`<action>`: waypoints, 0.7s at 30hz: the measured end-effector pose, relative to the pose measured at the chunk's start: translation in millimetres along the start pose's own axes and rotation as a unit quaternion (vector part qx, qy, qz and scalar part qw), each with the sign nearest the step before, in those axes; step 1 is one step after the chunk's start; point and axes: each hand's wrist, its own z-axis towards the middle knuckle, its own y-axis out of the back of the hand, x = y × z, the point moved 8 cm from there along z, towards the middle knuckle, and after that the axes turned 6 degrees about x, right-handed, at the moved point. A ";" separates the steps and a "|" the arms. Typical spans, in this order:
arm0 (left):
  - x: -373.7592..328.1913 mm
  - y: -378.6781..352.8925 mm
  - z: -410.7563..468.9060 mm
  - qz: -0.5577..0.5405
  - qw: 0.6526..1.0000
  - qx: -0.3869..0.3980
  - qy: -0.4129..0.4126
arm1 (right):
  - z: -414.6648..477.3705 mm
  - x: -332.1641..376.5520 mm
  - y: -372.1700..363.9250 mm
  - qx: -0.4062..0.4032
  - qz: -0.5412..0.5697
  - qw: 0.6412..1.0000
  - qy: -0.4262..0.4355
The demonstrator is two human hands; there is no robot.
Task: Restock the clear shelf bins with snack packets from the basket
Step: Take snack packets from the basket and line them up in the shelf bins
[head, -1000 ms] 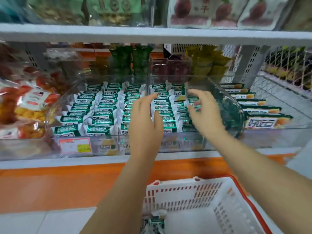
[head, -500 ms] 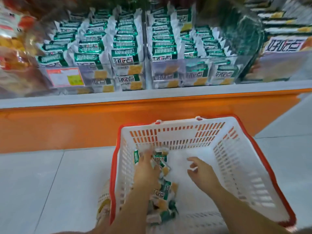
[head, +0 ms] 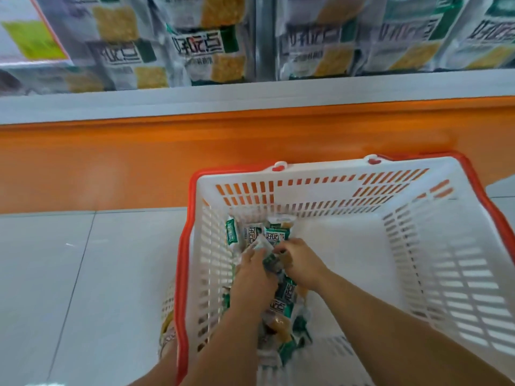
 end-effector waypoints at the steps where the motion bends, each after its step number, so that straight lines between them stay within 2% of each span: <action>1: 0.2 0.3 -0.1 -0.001 1.000 0.003 -0.001 | 0.1 -0.6 0.8 -0.002 -0.004 1.000 -0.003; 8: -6.2 5.2 -13.2 0.000 0.999 0.038 -0.006 | -24.7 6.5 20.0 -0.029 -0.064 0.997 0.020; 14: -37.1 32.2 -35.6 0.017 0.998 0.035 -0.049 | -85.1 21.6 80.1 -0.111 -0.020 0.993 0.033; 18: -85.1 70.5 -72.0 -0.059 0.994 -0.003 -0.090 | -126.8 50.4 125.4 -0.124 -0.028 0.989 0.071; 21: -127.6 100.9 -106.9 -0.185 0.971 -0.028 -0.150 | -162.4 82.2 159.5 -0.153 -0.048 0.980 0.115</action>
